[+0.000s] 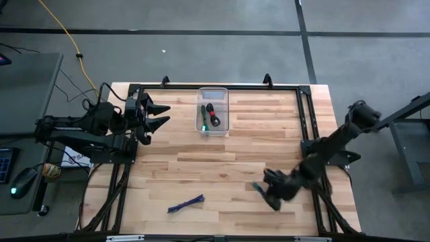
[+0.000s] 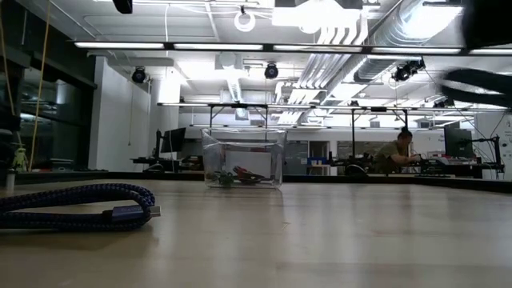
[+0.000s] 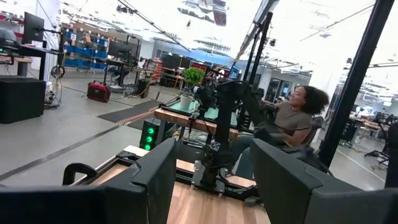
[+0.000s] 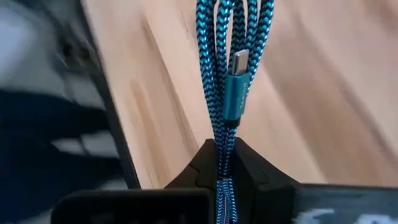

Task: Pick and place USB-C Cables
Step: Put the blue charger cable into the transparent bin

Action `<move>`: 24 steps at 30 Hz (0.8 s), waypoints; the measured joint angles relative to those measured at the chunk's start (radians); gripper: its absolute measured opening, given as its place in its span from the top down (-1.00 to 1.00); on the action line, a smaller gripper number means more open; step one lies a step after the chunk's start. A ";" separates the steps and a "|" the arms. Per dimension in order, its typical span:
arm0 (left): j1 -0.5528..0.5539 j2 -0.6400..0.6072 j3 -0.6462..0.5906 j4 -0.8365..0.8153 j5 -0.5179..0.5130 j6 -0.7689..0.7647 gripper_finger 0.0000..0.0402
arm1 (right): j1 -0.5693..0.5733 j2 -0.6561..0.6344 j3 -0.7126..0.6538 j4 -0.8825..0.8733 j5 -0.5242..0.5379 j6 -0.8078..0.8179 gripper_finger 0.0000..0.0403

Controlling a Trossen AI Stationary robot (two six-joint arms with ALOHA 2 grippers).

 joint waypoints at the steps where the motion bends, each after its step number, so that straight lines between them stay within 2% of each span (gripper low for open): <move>1: 0.000 0.000 0.000 0.000 0.000 0.000 0.07 | -0.036 -0.006 -0.023 0.071 0.010 -0.045 0.99; 8: 0.000 0.000 0.000 -0.001 0.000 0.000 0.07 | -0.340 0.058 -0.045 0.355 0.013 -0.424 0.99; 14: 0.000 0.000 0.000 -0.008 0.000 0.000 0.07 | -0.560 0.103 0.009 0.646 -0.076 -0.700 0.99; 19: 0.000 0.000 0.000 -0.049 -0.001 0.036 0.07 | -0.678 0.089 0.126 0.672 -0.169 -0.857 0.99; 24: 0.000 0.018 0.000 -0.054 -0.019 0.063 0.07 | -0.729 0.089 0.265 0.595 -0.275 -0.978 0.99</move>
